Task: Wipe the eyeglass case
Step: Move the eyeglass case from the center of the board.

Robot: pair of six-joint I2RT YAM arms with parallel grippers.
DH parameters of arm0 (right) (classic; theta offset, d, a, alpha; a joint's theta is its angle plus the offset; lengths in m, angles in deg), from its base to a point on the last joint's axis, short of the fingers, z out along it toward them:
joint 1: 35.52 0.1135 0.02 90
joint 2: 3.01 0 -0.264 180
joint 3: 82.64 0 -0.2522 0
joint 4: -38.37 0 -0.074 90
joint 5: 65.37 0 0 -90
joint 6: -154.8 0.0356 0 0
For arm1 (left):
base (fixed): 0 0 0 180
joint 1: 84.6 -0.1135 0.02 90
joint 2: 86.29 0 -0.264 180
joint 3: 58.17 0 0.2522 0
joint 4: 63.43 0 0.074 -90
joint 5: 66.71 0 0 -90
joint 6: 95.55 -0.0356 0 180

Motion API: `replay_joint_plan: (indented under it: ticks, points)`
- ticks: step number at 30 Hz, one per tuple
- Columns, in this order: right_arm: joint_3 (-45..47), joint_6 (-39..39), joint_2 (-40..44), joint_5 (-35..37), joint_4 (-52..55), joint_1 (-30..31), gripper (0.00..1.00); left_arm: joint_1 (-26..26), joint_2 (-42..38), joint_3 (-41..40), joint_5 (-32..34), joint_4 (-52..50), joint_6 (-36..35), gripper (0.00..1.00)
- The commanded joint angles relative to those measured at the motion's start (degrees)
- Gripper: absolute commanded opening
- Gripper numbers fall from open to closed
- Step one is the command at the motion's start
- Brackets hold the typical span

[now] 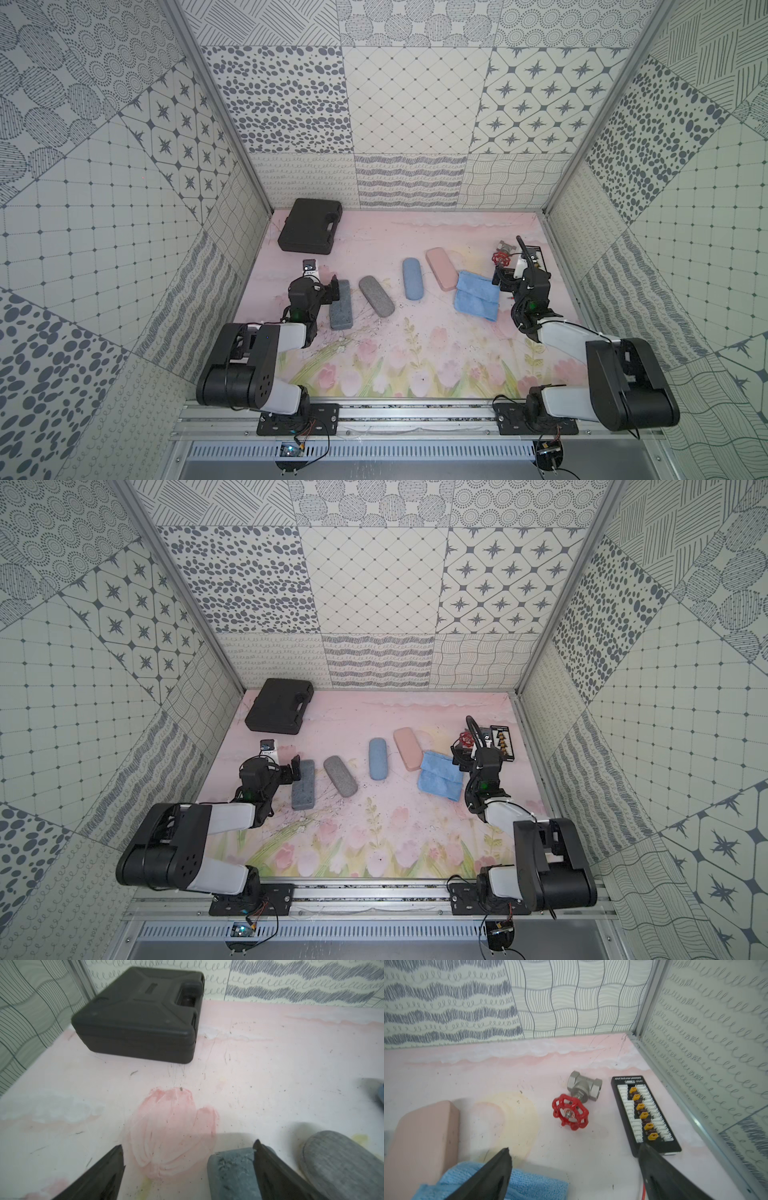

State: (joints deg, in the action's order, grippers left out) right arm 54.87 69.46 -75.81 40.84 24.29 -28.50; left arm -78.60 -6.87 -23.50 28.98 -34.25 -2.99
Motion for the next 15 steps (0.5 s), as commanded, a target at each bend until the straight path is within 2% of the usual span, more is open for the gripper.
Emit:
replay_joint_plan:
  ticks: [1, 3, 5, 6, 7, 8, 9, 10, 12, 15]
  points:
    - [-7.43, 4.05, 5.13, 11.85, 16.35, 4.73, 0.99, 4.09, -12.86, 5.54, 10.45, -19.67, 2.29, 1.0]
    - [-12.49, 5.9, 6.27, 14.09, 27.02, 7.66, 0.99, 4.74, -17.64, 9.28, 10.28, -29.63, 4.69, 1.0]
    - [-18.36, 9.7, 7.25, 5.77, 38.71, 7.73, 0.99, 4.76, -21.07, 13.78, 11.04, -39.42, 9.81, 1.0]
    - [-19.18, 10.87, 7.63, 1.8, 40.04, 7.59, 0.99, 4.79, -22.04, 15.48, 11.13, -43.45, 11.43, 1.0]
    - [-18.64, 16.41, 8.03, -0.25, 39.3, 7.23, 0.99, 4.75, -22.79, 17.35, 10.27, -46.92, 12.9, 1.0]
    - [-17.59, 21.76, 8.31, -5.61, 38.03, 5.88, 0.99, 4.75, -23.24, 18.77, 8.53, -49.08, 13.77, 1.0]
    - [-16.14, 23.46, 8.29, -17.65, 34.44, 2.79, 0.99, 4.76, -23.44, 20.21, 5.36, -51.55, 14.16, 1.0]
    - [-15.5, 25.66, 7.65, -24.33, 31.88, 1.17, 0.99, 4.6, -23.23, 21.85, 1.35, -53.13, 14.3, 1.0]
    - [-18.75, 28.27, 4.39, -26.16, 36.57, 0.96, 0.94, 4.03, -21.95, 24.0, -5.83, -54.32, 16.82, 1.0]
    - [-26.23, 26.94, -2.54, -28.34, 47.27, 2.23, 0.99, 2.43, -20.46, 25.38, -15.36, -53.39, 20.09, 1.0]
